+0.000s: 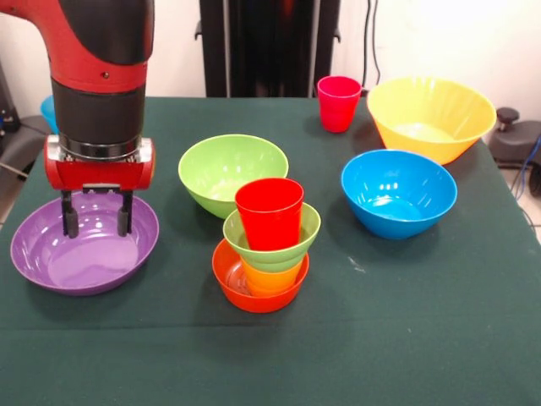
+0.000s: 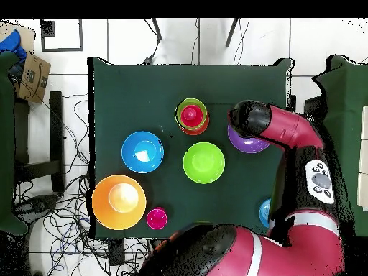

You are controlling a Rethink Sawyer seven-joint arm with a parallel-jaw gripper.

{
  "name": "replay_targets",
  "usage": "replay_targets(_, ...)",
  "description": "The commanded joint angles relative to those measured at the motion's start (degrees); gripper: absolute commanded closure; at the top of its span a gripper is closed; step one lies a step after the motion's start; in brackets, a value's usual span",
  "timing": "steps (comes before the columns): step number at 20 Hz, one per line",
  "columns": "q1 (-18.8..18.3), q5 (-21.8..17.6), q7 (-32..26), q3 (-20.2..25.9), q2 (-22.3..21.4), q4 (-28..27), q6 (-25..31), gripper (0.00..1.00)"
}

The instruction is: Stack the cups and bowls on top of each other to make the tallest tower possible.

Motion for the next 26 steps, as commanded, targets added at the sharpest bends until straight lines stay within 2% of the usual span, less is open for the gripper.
replay_targets(1, 0.7, 1.4, 7.8, 3.2, 1.2, -0.8, 5.3, 0.0)
replay_targets(6, 0.5, 1.9, 7.8, 3.8, 2.3, 0.1, 4.6, 0.0)
replay_targets(18, 0.9, 5.3, 9.2, 4.3, 2.8, 2.1, 7.5, 0.0)
replay_targets(26, 0.7, 7.4, 9.3, 5.0, 3.0, 4.4, 6.5, 0.0)
